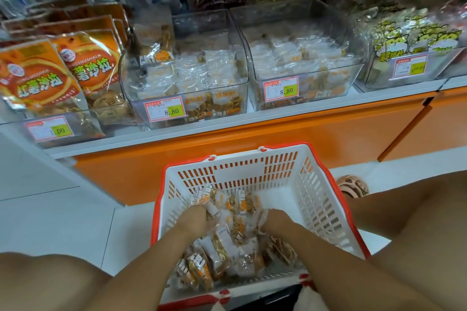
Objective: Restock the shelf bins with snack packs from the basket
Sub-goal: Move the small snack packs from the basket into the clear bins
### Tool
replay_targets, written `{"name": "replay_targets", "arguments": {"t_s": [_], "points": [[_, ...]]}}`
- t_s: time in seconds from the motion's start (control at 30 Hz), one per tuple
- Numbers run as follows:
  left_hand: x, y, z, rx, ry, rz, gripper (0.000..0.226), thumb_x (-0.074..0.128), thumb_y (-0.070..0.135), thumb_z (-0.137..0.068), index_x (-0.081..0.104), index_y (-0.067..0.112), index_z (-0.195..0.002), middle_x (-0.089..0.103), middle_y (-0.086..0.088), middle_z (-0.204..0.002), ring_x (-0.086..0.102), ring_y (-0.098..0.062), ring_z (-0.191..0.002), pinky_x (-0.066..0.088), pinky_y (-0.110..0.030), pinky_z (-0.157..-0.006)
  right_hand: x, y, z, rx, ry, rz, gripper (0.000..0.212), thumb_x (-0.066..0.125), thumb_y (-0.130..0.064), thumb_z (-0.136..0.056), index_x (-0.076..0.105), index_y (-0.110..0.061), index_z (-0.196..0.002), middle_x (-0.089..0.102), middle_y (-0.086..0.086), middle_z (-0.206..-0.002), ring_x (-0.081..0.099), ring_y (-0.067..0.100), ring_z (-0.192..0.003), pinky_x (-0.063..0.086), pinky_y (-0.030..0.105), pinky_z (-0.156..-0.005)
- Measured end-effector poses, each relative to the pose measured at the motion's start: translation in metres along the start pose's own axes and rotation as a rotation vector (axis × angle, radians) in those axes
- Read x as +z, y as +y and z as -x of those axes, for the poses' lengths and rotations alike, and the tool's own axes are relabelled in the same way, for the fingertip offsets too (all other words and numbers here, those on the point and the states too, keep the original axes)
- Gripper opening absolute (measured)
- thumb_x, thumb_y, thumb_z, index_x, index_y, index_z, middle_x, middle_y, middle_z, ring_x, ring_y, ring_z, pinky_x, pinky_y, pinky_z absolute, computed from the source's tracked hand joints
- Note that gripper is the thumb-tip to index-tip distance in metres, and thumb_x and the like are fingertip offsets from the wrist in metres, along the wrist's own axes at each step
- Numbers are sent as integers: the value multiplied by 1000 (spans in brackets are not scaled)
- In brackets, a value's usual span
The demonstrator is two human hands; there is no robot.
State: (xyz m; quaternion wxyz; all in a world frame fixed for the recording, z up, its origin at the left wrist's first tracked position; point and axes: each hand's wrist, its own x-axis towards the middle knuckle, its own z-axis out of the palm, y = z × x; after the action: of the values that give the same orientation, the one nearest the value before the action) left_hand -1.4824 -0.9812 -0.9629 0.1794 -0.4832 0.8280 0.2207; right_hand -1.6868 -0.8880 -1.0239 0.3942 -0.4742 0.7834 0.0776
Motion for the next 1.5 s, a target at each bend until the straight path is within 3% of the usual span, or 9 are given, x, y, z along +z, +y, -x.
{"name": "replay_targets", "arguments": {"t_s": [0.2,0.4,0.5,0.6,0.67,1.0,1.23,1.37,1.5], "points": [[13,2,5,6,8,-90,38,58,33,-93,51,7,-118,61,-8,-110,60,-20,-97,46,-25,-77,-1,-1,5,-50,3,37,25,51,-12,-87,67,-7,-105,66,8,-110,59,18,-98,45,27,-91],[-20,10,6,-51,130,-2,17,49,24,-95,56,10,-88,62,-5,-83,64,-21,-79,46,-27,-63,-16,-8,22,-1,54,-180,11,57,-16,-88,54,-15,-77,53,-3,-80,55,16,-87,41,22,-73],[-49,26,13,-118,226,452,28,54,28,-95,52,12,-72,53,-2,-65,54,-14,-58,42,-23,-55,-41,-20,38,-47,148,-600,17,61,-27,-91,59,-12,-83,56,-3,-78,54,10,-72,44,19,-67],[-72,48,27,-160,89,1354,17,61,15,-93,55,8,-106,66,-8,-92,69,-21,-85,57,-27,-76,-71,-37,61,-276,-65,-1269,22,63,-33,-90,65,-14,-99,69,5,-94,66,20,-89,55,31,-84],[-81,57,37,-128,90,1549,16,62,11,-91,53,7,-103,66,-10,-103,68,-26,-98,55,-34,-89,-93,-40,71,-361,-138,-1408,19,57,-31,-94,67,-15,-96,71,5,-91,67,22,-90,53,31,-83],[-155,67,89,124,20,1269,35,63,29,-88,64,-5,-95,71,-24,-85,71,-20,-64,55,-23,-57,-186,-46,121,-541,65,-1108,17,72,-29,-76,69,-13,-81,61,0,-68,49,7,-57,38,16,-53],[-212,51,100,289,277,1359,26,61,22,-85,66,-4,-88,73,-17,-77,72,-19,-67,57,-20,-58,-193,-123,157,-706,151,-1421,43,67,-40,-74,70,-7,-101,65,0,-72,49,7,-53,39,15,-49],[-235,37,93,311,421,1174,12,66,16,-86,67,8,-78,73,-6,-68,70,-13,-62,54,-18,-53,-219,-151,156,-714,299,-1260,23,67,-26,-86,70,-5,-95,55,-4,-56,46,6,-50,38,13,-48],[-250,3,80,275,846,757,9,64,35,-88,65,27,-83,68,2,-69,66,-9,-62,53,-25,-57,-266,-181,144,-763,442,-1221,13,68,-15,-86,70,-7,-96,60,-2,-59,47,3,-45,37,13,-43]]}}
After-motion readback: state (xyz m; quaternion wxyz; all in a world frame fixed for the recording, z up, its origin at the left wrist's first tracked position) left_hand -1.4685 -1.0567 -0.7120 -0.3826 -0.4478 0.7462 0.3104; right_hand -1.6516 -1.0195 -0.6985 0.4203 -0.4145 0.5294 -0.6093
